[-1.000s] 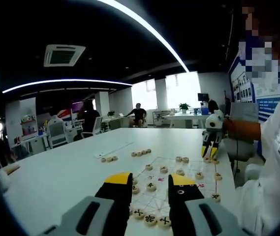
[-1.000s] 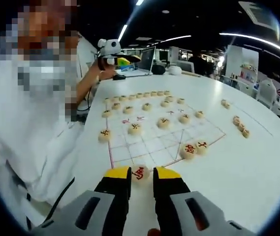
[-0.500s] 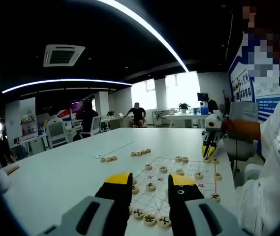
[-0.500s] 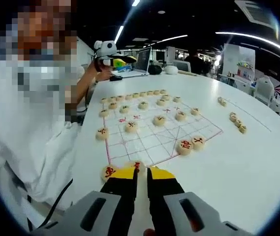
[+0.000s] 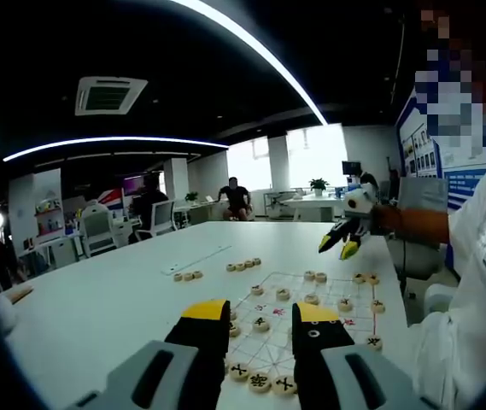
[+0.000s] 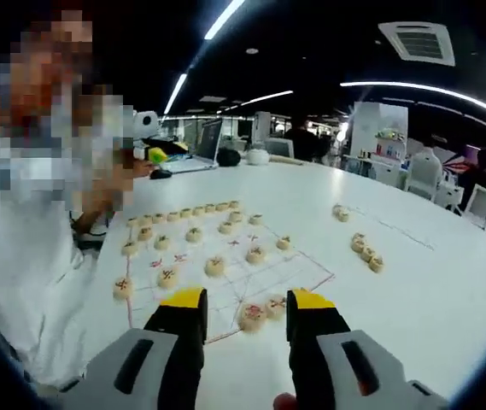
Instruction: Pick up the chess pieces one by one and place each piece onto its starting position on the chessboard, setting the pieces on their correct points until all the chess pieces are arranged in the starting layout
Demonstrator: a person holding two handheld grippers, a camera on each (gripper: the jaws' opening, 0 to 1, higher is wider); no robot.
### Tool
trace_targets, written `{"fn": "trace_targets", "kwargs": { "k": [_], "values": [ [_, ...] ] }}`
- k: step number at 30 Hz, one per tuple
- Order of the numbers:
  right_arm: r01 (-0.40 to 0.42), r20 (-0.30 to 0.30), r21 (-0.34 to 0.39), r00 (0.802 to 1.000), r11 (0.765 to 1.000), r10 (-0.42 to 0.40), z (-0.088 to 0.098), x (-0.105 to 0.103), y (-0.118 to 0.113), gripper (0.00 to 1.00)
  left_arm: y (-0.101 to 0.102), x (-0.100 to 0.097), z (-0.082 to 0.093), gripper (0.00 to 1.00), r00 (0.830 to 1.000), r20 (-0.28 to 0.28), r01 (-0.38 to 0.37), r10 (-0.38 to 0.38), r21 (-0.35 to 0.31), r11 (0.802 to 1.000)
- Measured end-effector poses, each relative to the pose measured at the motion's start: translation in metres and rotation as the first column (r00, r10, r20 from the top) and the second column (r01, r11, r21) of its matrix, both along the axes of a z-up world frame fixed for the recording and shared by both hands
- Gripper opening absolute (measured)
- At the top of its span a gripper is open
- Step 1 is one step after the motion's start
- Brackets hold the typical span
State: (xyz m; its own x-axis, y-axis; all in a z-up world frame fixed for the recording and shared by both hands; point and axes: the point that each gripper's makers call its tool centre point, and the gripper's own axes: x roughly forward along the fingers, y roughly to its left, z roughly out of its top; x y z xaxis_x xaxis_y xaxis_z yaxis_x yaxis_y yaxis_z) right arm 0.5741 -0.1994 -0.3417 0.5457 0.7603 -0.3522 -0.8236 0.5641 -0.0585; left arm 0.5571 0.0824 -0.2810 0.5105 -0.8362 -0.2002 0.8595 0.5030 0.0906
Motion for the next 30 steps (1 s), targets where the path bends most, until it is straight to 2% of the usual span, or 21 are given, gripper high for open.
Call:
{"fn": "trace_targets", "kwargs": {
  "k": [5,7,11,13,14,16,21,25,30],
  "values": [
    [0.169,0.016,-0.030,0.985,0.985,-0.169,0.005,0.061,-0.005,0.38,0.003,0.001,0.000,0.31,1.000,0.000,-0.006,0.006,-0.001,1.000],
    [0.190,0.013,-0.027,0.982,0.981,-0.190,0.007,0.074,-0.001,0.38,0.004,0.002,0.001,0.31,1.000,-0.001,-0.008,0.008,-0.002,1.000],
    [0.291,0.034,-0.092,0.957,0.952,-0.289,-0.001,0.112,-0.011,0.38,0.005,0.002,0.001,0.31,1.000,0.000,-0.008,0.008,-0.005,1.000],
    [0.311,0.033,-0.115,0.950,0.943,-0.309,-0.007,0.120,-0.015,0.38,0.006,0.002,0.002,0.31,1.000,0.000,-0.010,0.010,-0.007,1.000],
    [0.375,0.011,-0.097,0.927,0.922,-0.376,-0.016,0.138,-0.023,0.38,0.007,0.003,0.002,0.31,1.000,0.000,-0.011,0.011,-0.007,1.000],
    [0.422,-0.011,-0.095,0.905,0.902,-0.425,-0.029,0.153,-0.032,0.38,0.009,0.003,0.002,0.31,1.000,0.001,-0.015,0.015,-0.009,1.000],
    [0.475,-0.023,-0.078,0.878,0.877,-0.478,-0.045,0.174,-0.048,0.34,0.011,0.004,0.005,0.31,1.000,0.003,-0.021,0.021,-0.020,1.000],
    [0.501,-0.024,-0.065,0.864,0.863,-0.504,-0.053,0.184,-0.051,0.30,0.008,0.004,0.002,0.30,1.000,-0.001,-0.017,0.017,-0.012,1.000],
    [0.475,-0.018,-0.066,0.879,0.878,-0.477,-0.057,0.190,-0.047,0.24,0.007,0.004,0.000,0.30,1.000,-0.003,-0.015,0.015,-0.009,1.000]
  ]
}}
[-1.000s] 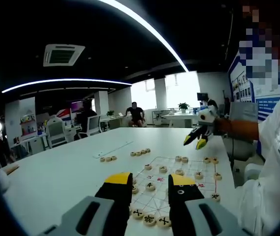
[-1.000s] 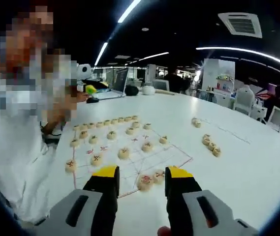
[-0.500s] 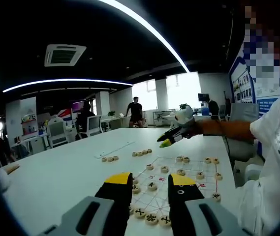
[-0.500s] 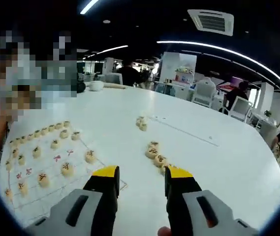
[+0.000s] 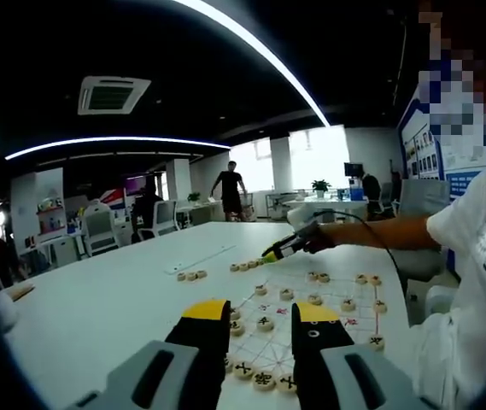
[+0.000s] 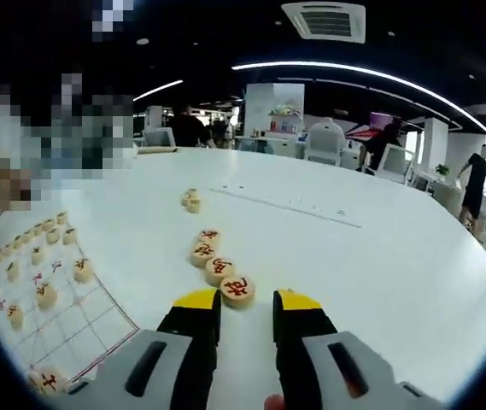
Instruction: Pick up the chess pieces one by one and place each piece onto its starting position on the chessboard, setting the pieces on their correct points until all the chess pieces are arranged in the starting layout
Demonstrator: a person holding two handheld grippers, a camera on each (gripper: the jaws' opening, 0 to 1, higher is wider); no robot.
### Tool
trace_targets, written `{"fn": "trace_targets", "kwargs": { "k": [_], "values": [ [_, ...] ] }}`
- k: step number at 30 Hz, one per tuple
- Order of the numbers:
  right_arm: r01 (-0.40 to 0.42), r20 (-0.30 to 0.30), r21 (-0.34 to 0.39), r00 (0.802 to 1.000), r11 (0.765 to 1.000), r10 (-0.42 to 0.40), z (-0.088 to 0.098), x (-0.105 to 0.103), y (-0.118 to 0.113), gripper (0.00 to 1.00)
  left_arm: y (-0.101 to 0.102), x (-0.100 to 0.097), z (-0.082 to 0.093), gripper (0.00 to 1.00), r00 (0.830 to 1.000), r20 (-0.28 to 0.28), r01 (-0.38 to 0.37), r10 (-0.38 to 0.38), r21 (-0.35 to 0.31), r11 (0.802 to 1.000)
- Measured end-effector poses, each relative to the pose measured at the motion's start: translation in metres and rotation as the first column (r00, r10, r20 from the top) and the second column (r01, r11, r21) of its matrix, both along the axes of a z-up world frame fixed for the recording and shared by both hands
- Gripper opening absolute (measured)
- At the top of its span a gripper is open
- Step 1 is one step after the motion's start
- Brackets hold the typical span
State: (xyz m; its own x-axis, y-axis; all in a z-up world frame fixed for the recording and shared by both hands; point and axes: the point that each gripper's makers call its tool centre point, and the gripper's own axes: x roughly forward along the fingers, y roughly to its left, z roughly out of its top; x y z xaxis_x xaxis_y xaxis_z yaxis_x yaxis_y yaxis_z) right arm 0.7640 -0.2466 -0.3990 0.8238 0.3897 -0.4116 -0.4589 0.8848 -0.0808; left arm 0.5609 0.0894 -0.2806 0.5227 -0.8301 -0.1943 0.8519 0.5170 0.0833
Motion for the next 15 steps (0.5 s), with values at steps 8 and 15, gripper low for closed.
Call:
{"fn": "trace_targets", "kwargs": {
  "k": [8,15],
  "values": [
    [-0.017,0.020,0.052,1.000,0.999,0.016,0.006,-0.001,-0.003,0.03,0.000,-0.001,0.000,0.30,1.000,0.000,0.000,0.000,0.002,1.000],
    [-0.001,0.024,-0.037,1.000,0.999,0.002,0.009,0.001,-0.013,0.14,-0.002,-0.001,0.000,0.30,1.000,0.001,0.003,-0.003,0.002,1.000]
  ]
}}
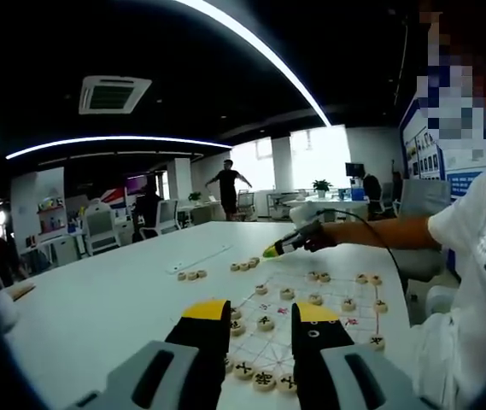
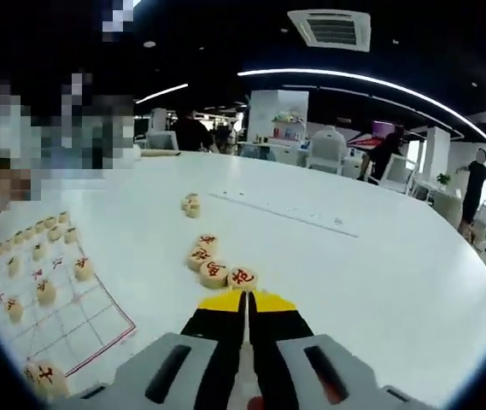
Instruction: Pick up the chess pieces one by one and place each piece onto its starting position on the chessboard, setting the pieces on their correct points until all the chess pieces are arranged in the starting layout
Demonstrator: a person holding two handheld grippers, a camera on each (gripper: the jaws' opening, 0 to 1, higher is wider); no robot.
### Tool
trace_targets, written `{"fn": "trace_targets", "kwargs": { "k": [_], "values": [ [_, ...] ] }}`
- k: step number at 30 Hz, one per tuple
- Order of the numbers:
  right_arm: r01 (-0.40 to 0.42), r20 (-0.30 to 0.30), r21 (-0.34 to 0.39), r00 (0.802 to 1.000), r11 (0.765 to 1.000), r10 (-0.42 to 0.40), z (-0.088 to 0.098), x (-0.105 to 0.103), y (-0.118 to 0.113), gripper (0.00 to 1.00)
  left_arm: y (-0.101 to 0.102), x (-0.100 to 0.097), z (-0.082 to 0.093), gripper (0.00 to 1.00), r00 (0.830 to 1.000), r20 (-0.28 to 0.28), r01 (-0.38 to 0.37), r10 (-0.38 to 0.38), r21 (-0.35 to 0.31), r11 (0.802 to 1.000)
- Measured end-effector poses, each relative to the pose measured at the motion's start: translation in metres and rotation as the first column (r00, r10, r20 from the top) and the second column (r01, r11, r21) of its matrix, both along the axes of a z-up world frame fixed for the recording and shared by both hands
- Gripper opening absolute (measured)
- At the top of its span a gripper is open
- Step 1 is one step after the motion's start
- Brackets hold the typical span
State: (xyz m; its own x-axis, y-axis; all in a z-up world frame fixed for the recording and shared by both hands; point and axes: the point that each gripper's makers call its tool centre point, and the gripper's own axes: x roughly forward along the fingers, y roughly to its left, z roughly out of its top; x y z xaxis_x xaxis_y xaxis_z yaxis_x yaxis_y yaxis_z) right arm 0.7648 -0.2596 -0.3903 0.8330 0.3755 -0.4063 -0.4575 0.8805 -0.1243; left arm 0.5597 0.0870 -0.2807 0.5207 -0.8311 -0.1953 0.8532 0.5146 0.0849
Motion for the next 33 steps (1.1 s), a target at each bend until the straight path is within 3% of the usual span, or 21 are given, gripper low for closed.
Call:
{"fn": "trace_targets", "kwargs": {
  "k": [2,3,10,13,17,23,27,33],
  "values": [
    [-0.008,-0.022,0.001,1.000,1.000,0.008,-0.006,0.003,0.001,0.32,-0.001,-0.001,0.000,0.30,1.000,0.002,0.003,-0.003,0.002,1.000],
    [-0.013,-0.032,0.003,0.999,1.000,0.013,-0.009,0.004,0.003,0.35,-0.001,-0.001,0.000,0.30,1.000,0.002,0.003,-0.003,0.002,1.000],
    [-0.064,-0.023,-0.009,0.998,0.998,0.064,-0.016,0.025,0.021,0.32,-0.001,0.001,-0.003,0.30,1.000,-0.005,-0.002,0.002,0.008,1.000],
    [-0.067,-0.029,-0.022,0.997,0.997,0.067,-0.018,0.029,0.024,0.20,-0.002,0.000,-0.003,0.30,1.000,-0.005,0.001,-0.001,0.008,1.000],
    [-0.079,-0.028,-0.041,0.997,0.996,0.078,-0.018,0.028,0.025,0.19,-0.001,0.001,-0.003,0.30,1.000,-0.004,0.000,0.000,0.007,1.000],
    [-0.098,0.004,0.000,0.995,0.995,0.098,0.005,0.013,0.030,0.19,-0.001,0.000,-0.002,0.30,1.000,-0.001,0.001,-0.001,0.004,1.000],
    [-0.169,0.025,0.025,0.985,0.985,0.168,0.024,-0.013,0.045,0.19,-0.002,-0.002,0.000,0.30,1.000,0.005,0.003,-0.003,0.001,1.000],
    [-0.307,0.030,0.017,0.951,0.952,0.306,0.031,-0.054,0.073,0.19,-0.003,-0.003,0.001,0.30,1.000,0.007,0.005,-0.005,0.002,1.000]
  ]
}}
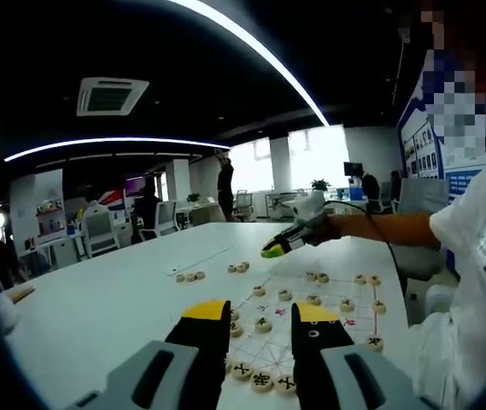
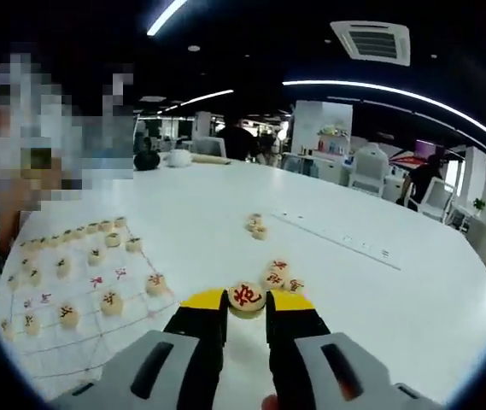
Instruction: Pick up the chess pieces one by one and place each piece onto its starting position on the chessboard, setting the pieces on their correct points until all the chess pieces are arranged in the starting layout
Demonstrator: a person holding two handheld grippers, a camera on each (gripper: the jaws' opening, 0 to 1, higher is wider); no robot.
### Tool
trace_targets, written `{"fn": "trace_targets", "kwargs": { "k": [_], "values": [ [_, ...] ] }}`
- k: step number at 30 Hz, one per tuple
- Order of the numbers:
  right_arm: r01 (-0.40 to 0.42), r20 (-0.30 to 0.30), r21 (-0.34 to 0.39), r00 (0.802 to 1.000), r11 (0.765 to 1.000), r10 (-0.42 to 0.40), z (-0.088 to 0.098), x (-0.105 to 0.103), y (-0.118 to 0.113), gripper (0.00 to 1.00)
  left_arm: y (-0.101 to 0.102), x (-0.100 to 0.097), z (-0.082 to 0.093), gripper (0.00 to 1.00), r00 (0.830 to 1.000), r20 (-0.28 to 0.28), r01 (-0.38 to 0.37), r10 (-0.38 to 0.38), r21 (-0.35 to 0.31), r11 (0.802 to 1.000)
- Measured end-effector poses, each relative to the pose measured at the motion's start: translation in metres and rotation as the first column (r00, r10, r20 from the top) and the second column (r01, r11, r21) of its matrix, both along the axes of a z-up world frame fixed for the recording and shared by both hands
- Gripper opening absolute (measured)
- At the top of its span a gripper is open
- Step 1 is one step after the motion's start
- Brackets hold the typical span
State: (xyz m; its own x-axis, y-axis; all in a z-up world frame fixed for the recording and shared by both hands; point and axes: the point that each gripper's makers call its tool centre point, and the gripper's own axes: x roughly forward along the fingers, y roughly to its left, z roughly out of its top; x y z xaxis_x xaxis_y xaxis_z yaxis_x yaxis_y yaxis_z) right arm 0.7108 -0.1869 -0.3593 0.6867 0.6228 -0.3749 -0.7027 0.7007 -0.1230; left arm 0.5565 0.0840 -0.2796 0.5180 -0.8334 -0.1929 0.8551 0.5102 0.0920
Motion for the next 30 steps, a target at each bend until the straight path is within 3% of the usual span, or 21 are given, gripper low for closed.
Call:
{"fn": "trace_targets", "kwargs": {
  "k": [6,11,30],
  "values": [
    [-0.090,-0.027,-0.010,0.996,0.996,0.090,-0.007,-0.031,0.026,0.19,0.000,-0.001,0.000,0.30,1.000,0.001,0.001,-0.001,0.002,1.000],
    [-0.147,-0.045,-0.010,0.988,0.989,0.146,-0.013,-0.044,0.043,0.19,0.000,0.000,0.000,0.30,1.000,0.000,0.001,-0.001,0.001,1.000],
    [-0.183,-0.115,-0.038,0.977,0.982,0.177,-0.036,-0.046,0.060,0.20,0.001,0.001,0.000,0.30,1.000,-0.002,-0.001,0.001,-0.002,1.000]
  ]
}}
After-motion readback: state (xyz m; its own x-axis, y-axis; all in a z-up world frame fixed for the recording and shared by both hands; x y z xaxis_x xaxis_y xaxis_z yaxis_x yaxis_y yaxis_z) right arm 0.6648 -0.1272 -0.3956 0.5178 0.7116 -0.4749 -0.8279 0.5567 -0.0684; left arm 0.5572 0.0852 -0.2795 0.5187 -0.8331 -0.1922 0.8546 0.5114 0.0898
